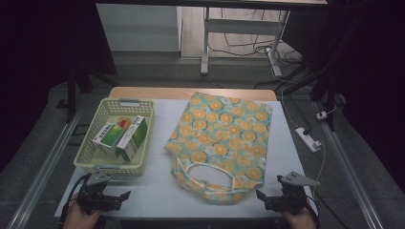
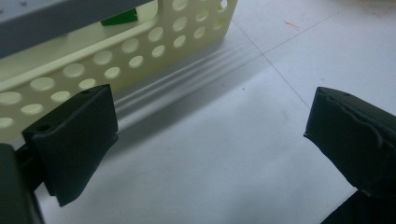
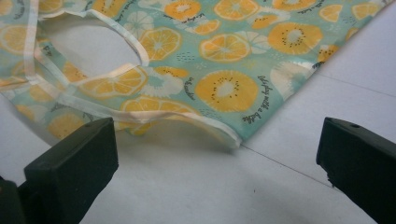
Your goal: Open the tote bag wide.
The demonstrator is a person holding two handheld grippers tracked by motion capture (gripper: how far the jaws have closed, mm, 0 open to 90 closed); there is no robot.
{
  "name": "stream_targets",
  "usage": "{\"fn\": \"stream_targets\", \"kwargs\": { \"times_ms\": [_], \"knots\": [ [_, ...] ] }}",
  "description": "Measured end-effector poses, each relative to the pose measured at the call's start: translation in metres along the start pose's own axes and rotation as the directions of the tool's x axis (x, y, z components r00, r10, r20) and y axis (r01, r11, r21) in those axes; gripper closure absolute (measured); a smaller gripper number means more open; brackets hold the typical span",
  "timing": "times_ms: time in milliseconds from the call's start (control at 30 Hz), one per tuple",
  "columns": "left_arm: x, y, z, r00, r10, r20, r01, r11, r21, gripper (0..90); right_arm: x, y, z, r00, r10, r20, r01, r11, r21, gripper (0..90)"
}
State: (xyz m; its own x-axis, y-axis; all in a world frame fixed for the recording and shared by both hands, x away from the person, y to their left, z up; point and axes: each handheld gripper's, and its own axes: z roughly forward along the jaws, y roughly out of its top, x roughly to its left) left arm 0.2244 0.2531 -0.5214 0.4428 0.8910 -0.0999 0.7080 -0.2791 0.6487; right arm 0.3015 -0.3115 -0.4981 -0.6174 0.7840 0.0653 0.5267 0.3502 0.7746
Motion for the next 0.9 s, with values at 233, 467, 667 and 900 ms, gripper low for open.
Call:
{"fn": "stream_targets", "kwargs": {
  "times_ms": [233,467,667,900],
  "knots": [
    [0.0028,-0.0003,-0.0002,0.9996,-0.012,0.026,0.012,0.9999,0.001,2.5,0.0037,0.0012,0.0029,0.9985,-0.05,-0.023,0.05,0.998,0.023,0.0],
    [0.0029,-0.0015,-0.0004,0.9996,-0.019,0.023,0.019,0.9998,0.005,2.6,0.0044,0.0022,0.0037,0.9969,-0.064,-0.047,0.065,0.998,0.017,0.0],
    [0.0057,-0.0026,-0.0015,0.9987,-0.04,0.033,0.04,0.9992,-0.005,2.5,0.0045,0.0029,0.0047,0.9962,-0.068,-0.056,0.069,0.997,0.021,0.0],
    [0.0024,-0.0014,0.0002,0.9997,-0.018,0.019,0.018,0.9997,0.015,2.7,0.005,0.0035,0.0036,0.996,-0.067,-0.059,0.068,0.998,0.015,0.0]
  ]
}}
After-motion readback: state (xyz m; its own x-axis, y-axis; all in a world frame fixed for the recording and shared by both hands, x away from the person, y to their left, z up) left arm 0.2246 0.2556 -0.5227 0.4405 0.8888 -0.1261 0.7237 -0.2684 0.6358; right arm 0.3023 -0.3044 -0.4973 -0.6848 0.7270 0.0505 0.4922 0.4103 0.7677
